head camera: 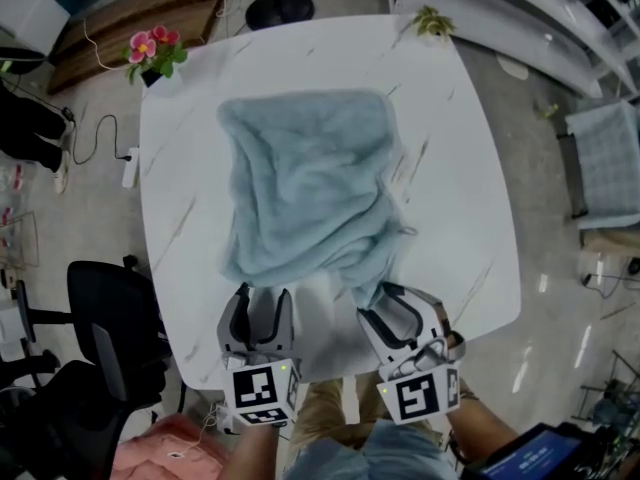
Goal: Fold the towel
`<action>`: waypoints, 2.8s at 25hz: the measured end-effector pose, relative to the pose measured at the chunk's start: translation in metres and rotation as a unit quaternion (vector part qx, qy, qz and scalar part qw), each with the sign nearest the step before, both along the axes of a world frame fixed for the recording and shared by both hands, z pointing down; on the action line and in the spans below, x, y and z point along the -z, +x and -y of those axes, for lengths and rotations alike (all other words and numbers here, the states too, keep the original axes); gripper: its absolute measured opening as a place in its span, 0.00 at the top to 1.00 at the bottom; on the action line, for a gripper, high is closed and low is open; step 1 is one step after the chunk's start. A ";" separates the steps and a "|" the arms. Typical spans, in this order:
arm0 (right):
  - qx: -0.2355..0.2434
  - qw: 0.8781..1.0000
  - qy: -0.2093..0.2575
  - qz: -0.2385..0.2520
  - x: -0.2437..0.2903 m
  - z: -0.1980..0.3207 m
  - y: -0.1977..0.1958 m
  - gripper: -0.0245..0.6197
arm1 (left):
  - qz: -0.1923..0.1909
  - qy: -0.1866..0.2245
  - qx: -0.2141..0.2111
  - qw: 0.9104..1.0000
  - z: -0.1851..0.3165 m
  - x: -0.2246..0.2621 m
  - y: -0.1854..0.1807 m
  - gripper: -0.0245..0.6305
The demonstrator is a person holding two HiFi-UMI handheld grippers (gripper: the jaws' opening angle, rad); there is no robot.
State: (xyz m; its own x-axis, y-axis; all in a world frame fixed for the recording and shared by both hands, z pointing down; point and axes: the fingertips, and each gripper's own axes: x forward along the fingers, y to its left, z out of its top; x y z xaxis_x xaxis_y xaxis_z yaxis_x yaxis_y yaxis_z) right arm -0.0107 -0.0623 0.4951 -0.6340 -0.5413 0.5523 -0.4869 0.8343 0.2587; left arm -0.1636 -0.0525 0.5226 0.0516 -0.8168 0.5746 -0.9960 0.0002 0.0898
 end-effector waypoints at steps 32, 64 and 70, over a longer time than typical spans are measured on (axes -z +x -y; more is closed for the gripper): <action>-0.084 0.993 -0.015 0.079 0.029 0.114 0.026 0.88 | 0.090 0.020 -0.072 0.993 0.230 0.068 0.026 0.92; -0.054 0.964 -0.200 0.169 0.041 0.000 -0.010 0.92 | 0.020 0.025 -0.037 0.999 -0.008 0.093 -0.001 0.84; -0.019 0.943 -0.223 0.244 0.107 -0.046 -0.025 0.92 | 0.003 0.043 -0.032 0.999 -0.062 0.107 -0.005 0.85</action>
